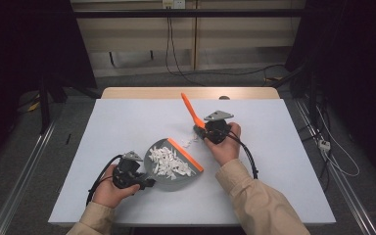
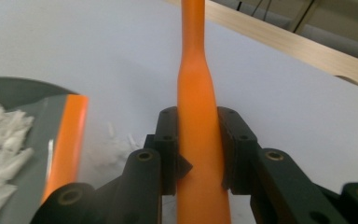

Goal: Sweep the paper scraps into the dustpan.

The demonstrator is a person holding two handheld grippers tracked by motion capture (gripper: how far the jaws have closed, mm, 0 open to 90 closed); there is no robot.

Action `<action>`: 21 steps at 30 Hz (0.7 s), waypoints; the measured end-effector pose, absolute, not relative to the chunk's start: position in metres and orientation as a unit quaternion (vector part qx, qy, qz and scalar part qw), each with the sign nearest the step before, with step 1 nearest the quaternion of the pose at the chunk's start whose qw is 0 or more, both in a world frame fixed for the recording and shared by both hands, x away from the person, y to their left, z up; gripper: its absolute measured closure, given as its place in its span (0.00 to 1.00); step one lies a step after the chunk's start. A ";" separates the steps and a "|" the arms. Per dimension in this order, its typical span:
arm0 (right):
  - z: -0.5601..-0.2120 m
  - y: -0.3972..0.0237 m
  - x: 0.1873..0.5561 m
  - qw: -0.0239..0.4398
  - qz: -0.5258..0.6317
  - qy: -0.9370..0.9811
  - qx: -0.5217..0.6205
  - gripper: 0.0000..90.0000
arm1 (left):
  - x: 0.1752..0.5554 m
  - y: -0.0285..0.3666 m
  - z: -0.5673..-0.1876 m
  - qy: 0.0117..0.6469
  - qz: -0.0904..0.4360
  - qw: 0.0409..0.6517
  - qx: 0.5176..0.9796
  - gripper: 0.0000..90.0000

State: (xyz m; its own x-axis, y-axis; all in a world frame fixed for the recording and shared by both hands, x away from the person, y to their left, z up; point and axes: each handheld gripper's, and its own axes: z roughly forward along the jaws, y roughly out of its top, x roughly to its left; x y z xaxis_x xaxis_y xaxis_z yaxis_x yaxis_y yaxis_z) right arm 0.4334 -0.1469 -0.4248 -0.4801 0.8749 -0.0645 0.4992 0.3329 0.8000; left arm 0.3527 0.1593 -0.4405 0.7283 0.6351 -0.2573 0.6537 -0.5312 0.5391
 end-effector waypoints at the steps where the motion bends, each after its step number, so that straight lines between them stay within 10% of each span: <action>1: -0.425 -0.143 0.433 0.252 0.370 0.779 0.438 0.79 | 0.353 0.159 -0.440 0.367 -0.015 0.313 0.876 0.70; 21: -0.405 -0.112 0.395 0.134 0.457 0.795 0.375 0.79 | 0.353 0.159 -0.441 0.367 -0.013 0.319 0.874 0.70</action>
